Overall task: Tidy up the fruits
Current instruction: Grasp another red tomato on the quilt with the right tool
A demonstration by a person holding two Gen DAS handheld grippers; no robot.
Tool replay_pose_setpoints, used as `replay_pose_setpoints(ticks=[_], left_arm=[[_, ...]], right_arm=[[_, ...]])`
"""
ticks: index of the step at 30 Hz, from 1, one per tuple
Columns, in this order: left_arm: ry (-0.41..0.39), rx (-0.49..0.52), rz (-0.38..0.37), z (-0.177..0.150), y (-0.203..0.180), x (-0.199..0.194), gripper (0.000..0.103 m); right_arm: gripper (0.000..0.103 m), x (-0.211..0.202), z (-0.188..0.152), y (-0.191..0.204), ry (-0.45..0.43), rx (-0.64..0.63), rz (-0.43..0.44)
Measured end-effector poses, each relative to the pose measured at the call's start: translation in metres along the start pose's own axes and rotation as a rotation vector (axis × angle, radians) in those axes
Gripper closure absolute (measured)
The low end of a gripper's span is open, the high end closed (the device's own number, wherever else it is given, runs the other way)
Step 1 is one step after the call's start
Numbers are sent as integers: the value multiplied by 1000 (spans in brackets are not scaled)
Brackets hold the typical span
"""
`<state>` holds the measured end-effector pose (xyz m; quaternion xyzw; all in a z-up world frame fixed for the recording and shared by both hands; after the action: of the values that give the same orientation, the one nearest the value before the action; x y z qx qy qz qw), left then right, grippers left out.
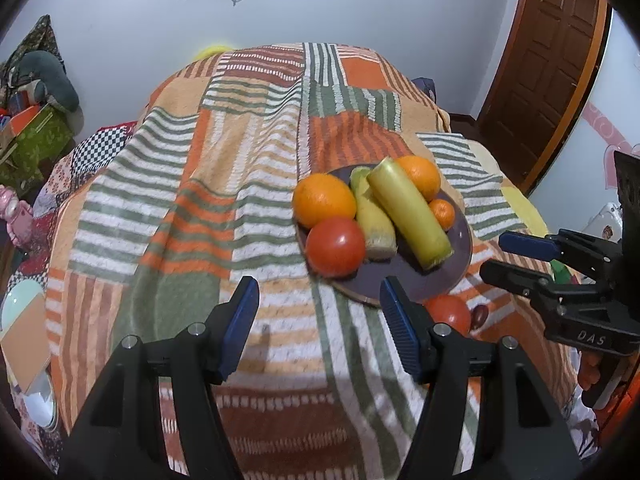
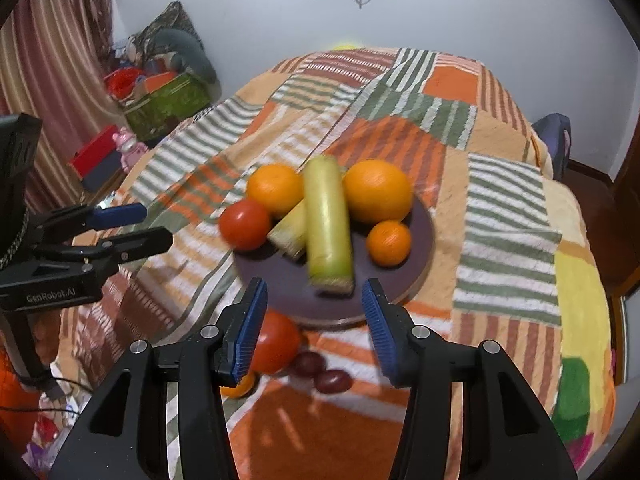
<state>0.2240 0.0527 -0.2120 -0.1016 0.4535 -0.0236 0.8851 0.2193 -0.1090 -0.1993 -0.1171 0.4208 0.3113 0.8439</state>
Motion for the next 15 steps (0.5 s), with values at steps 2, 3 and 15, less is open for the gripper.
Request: replay_pose_setpoints(ticks=[2,3,15], left_arm=[[8,-8,2,-8,4,-3,40],[11,-12,2,-11,5,-4,40],[33,-35,5,-37,8,-15,40]], right_arm=[[56,4,-5,5,20,4,20],[56,6,-7,9,28,4,31],[56,33,-24,36,102,-29,61]])
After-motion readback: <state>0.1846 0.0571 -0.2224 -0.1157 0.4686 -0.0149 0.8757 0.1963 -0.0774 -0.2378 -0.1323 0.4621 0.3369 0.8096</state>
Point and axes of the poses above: each gripper's, at about its wrist camera, not at the fingertips, and x roughly the way its jaws point, y to its left, z to its top, the point moved 6 cm from there along x, roughly the way its jaws point, and after that the axes turned 10 degrees about -x, right-handed, at the moved point
